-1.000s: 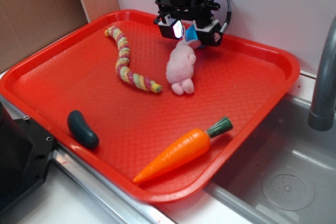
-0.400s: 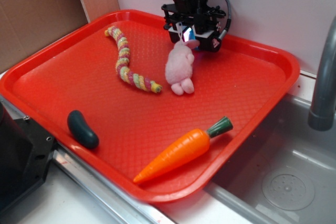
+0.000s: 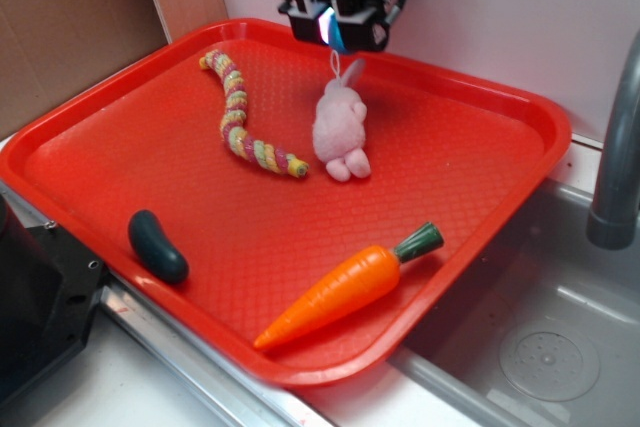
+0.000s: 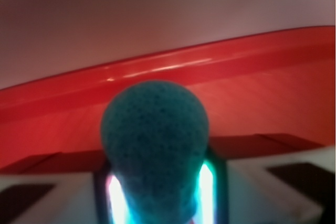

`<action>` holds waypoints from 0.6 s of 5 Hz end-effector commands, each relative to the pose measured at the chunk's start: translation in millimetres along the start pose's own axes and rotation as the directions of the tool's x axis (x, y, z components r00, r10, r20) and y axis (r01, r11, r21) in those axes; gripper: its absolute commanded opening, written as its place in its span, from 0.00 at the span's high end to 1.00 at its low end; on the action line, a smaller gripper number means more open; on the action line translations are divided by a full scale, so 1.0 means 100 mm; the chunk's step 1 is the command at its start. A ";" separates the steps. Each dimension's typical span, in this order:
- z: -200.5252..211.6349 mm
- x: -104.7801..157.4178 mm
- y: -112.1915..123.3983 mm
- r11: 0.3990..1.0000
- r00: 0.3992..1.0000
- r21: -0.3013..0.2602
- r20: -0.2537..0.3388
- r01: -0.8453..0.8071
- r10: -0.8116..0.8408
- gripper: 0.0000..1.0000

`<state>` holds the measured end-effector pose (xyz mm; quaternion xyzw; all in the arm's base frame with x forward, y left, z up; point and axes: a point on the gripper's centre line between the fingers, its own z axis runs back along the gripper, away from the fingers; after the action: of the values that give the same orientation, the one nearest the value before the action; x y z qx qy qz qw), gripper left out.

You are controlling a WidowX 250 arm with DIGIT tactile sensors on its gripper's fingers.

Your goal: Grab the blue ball.

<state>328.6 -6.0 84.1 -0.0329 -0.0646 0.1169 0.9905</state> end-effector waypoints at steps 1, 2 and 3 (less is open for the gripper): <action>0.81 -0.42 0.03 1.000 0.999 -0.007 -0.034 -0.018 0.018 1.00; 1.03 -0.73 0.08 0.999 0.998 0.008 -0.052 -0.031 0.031 1.00; 1.12 -1.02 0.13 1.000 0.994 0.020 -0.111 -0.019 0.021 1.00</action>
<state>205.9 -11.1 170.8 -0.0271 0.0092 0.1298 0.9911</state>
